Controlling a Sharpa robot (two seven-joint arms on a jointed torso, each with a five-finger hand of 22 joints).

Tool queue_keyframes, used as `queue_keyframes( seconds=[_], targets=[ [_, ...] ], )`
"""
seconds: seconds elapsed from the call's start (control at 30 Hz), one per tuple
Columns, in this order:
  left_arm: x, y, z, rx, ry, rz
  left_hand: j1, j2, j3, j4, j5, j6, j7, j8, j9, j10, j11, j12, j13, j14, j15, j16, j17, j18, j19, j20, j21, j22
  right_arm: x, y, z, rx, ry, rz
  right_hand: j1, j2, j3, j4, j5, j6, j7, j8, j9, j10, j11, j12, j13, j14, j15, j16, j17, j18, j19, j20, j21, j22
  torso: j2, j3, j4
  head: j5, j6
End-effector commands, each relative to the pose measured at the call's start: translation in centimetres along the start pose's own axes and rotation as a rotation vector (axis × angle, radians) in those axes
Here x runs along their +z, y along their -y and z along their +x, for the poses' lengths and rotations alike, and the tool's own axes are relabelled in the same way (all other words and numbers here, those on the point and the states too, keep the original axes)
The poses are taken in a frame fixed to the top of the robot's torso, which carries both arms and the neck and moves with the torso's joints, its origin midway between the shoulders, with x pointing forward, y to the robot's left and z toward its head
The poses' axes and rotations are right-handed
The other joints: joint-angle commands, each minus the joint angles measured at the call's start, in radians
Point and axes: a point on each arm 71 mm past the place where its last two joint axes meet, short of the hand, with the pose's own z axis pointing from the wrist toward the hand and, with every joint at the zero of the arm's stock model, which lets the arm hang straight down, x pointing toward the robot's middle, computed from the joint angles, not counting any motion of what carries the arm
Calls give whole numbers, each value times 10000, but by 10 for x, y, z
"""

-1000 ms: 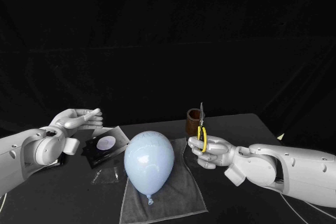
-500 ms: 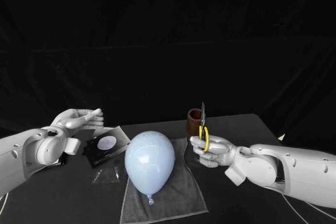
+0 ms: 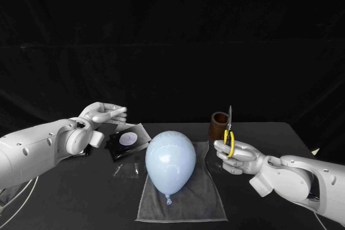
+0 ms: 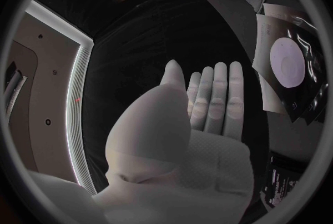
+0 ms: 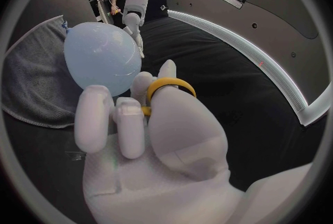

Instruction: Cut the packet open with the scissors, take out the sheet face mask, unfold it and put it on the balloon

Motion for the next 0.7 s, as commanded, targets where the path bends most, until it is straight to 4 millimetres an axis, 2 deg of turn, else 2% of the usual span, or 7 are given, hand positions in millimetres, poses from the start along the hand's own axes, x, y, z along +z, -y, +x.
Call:
queue_keyframes(
  seconds=[0.03,0.17,0.2,0.3,0.43,0.57,0.7],
  targets=[
    [1,3,-2,1616,14,476,-7,-109,-163,12,-37,-164,40,-99,-30,-195,82,-61,-12,44,15,56,34,126,31,8,33,8,1,-1,0,-240,8,-131,-43,119,-68,11,-24,1325,-466,1231,2140,4387,-892,5977,5755,993,-113,68,2417,-126,59,-12,60,525,-4,3,-4,395,-130],
    [4,3,-5,2816,196,523,-372,-416,-412,50,-32,-280,130,-167,-42,-213,148,38,35,-142,85,93,104,100,-140,68,-24,-23,1,-1,0,-326,55,-115,-49,126,-73,13,-25,1338,-467,1237,2154,4395,-894,5984,5768,995,-114,69,2423,-129,64,-13,73,536,-2,-1,22,795,-248],
    [5,3,-5,3108,213,532,-392,-438,-414,47,-31,-231,121,-137,-27,-218,149,46,39,-170,87,100,115,100,-163,77,-30,-27,2,-1,-1,-339,63,-112,-49,126,-73,13,-25,1338,-467,1237,2154,4395,-894,5984,5768,995,-114,69,2423,-129,64,-13,73,536,-2,-3,25,834,-261],
    [10,3,-4,4487,288,582,-439,-551,-395,40,-33,-130,84,-50,19,-258,134,74,54,-349,109,115,159,89,-305,132,-75,-50,2,-1,-1,-396,79,-98,-58,141,-80,16,-24,1373,-470,1252,2187,4401,-896,5989,5777,995,-117,70,2424,-131,67,-15,82,544,-1,-9,12,1163,-342],
    [17,3,-3,5747,416,651,-547,-686,-442,63,-38,-178,63,-41,36,-219,122,165,96,-538,123,176,222,86,-451,194,-113,-67,3,-1,-1,-444,88,-88,-61,150,-82,18,-24,1404,-472,1265,2215,4413,-898,5999,5795,994,-118,69,2422,-133,71,-17,92,552,4,-17,6,1452,-414],
    [27,1,-1,6559,327,467,-943,-916,-451,88,-40,-341,53,-78,42,-306,127,223,127,-710,141,289,315,98,-533,237,-109,-64,4,-1,-1,-495,73,-81,-64,161,-85,18,-25,1425,-475,1274,2235,4413,-900,5999,5796,996,-120,71,2429,-135,74,-18,98,558,8,-9,-6,1622,-468],
    [35,-2,3,7287,131,202,-956,-996,-320,80,-35,-409,41,-82,52,-393,133,245,139,-819,156,343,359,97,-585,260,-109,-63,4,-1,0,-544,49,-64,-73,170,-93,21,-25,1463,-478,1290,2269,4427,-903,6011,5817,997,-122,72,2434,-135,75,-20,102,561,19,0,-17,1775,-518]
  ],
)
